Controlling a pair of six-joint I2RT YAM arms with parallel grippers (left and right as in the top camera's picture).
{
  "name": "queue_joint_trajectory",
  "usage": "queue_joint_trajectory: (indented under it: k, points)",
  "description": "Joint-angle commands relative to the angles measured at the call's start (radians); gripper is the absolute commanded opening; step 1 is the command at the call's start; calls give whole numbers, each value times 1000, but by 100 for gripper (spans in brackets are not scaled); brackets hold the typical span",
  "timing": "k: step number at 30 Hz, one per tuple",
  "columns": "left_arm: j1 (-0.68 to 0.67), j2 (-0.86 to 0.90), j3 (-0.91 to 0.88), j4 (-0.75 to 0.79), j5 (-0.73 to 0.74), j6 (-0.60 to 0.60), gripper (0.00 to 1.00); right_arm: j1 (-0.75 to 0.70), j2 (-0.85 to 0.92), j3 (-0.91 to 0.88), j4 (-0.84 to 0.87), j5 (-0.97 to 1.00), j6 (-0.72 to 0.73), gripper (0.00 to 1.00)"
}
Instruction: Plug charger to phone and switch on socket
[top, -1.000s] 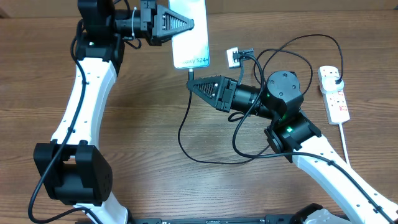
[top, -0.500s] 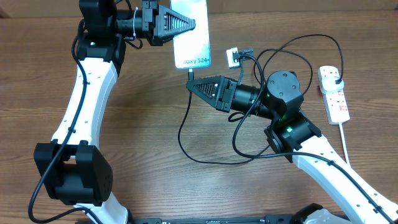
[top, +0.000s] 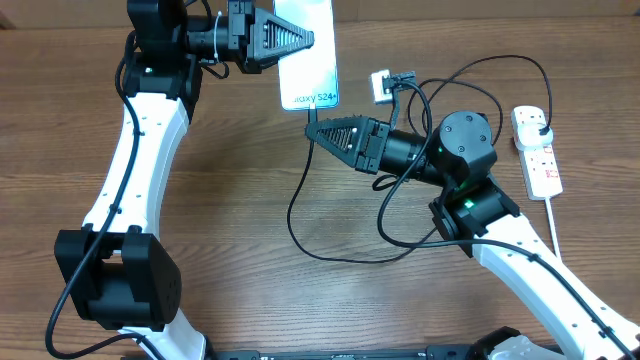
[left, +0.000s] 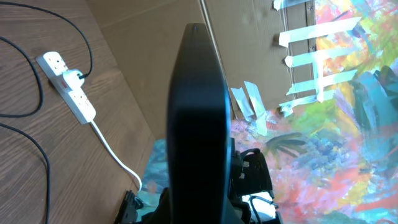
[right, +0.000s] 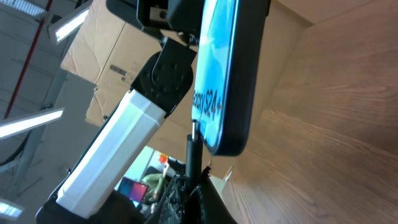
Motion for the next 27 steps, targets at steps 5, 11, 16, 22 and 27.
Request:
queue_joint_trajectory:
  k: [5,11,16,22,27]
  points:
    - [11,-31,10,11,17,-7,4,-3,10,0,4,-34,9,4]
    - [11,-31,10,11,19,-6,4,-3,10,0,-19,-37,0,4]
    - [11,-31,10,11,24,-6,4,-3,10,0,-15,-27,0,4]
    - [10,-31,10,11,27,-6,5,-3,10,0,3,-22,0,4]
    - [10,-31,10,11,27,-6,5,-3,10,0,3,-19,0,4]
